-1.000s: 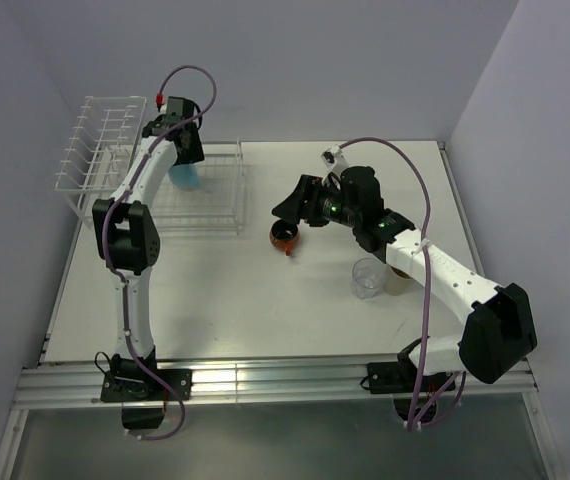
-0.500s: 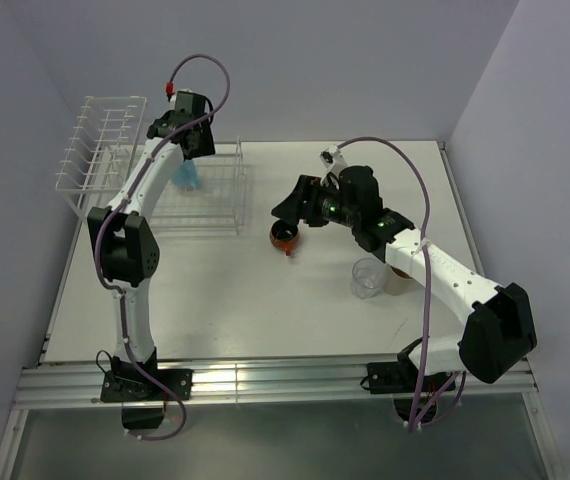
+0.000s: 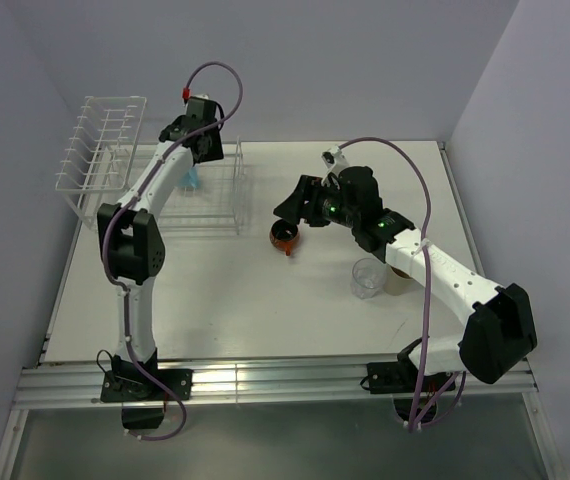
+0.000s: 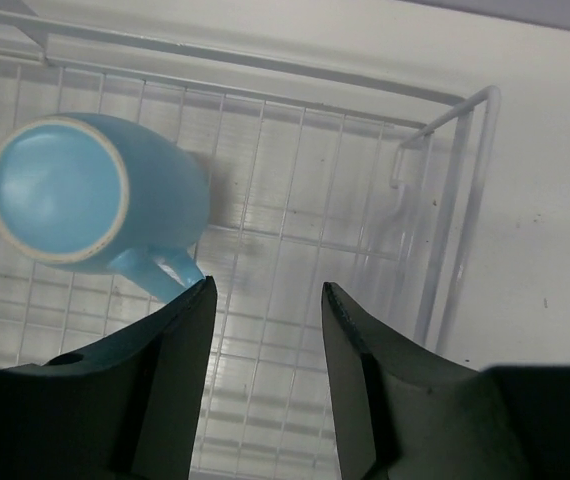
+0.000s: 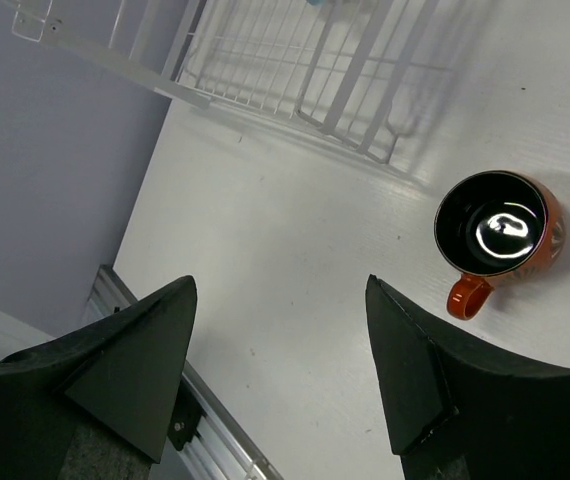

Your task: Load the cups into the dish rack

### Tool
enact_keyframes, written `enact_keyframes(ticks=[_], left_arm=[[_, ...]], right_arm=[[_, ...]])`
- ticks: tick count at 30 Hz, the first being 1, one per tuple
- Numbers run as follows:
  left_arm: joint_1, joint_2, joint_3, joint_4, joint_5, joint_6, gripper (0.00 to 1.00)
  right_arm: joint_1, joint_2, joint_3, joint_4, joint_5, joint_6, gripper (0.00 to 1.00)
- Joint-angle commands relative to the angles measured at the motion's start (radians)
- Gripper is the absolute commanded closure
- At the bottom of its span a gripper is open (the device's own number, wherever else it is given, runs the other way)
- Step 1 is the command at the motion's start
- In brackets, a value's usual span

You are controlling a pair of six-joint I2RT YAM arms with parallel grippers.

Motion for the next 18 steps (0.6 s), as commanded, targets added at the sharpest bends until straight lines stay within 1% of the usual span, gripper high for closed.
enact_keyframes(ticks=[1, 4, 9, 12, 18], left_arm=[[0.002, 0.056, 0.029, 0.042, 0.036, -0.003, 0.48], [0.002, 0.105, 0.066, 0.033, 0.04, 0.001, 0.51], [0.007, 0.158, 0.084, 0.025, 0.019, -0.012, 0.53], [0.019, 0.173, 0.086, 0.016, 0.002, -0.022, 0.55], [0.047, 0.178, 0.063, 0.017, -0.004, -0.029, 0.55]], right_arm=[[0.007, -0.04, 0.021, 0.004, 0.027, -0.025, 0.24], [0.009, -0.044, 0.02, 0.001, 0.028, -0.031, 0.24], [0.009, -0.044, 0.016, -0.008, 0.041, -0.043, 0.24], [0.006, -0.044, 0.013, -0.012, 0.047, -0.049, 0.24], [0.007, -0.035, 0.007, -0.001, 0.047, -0.048, 0.24]])
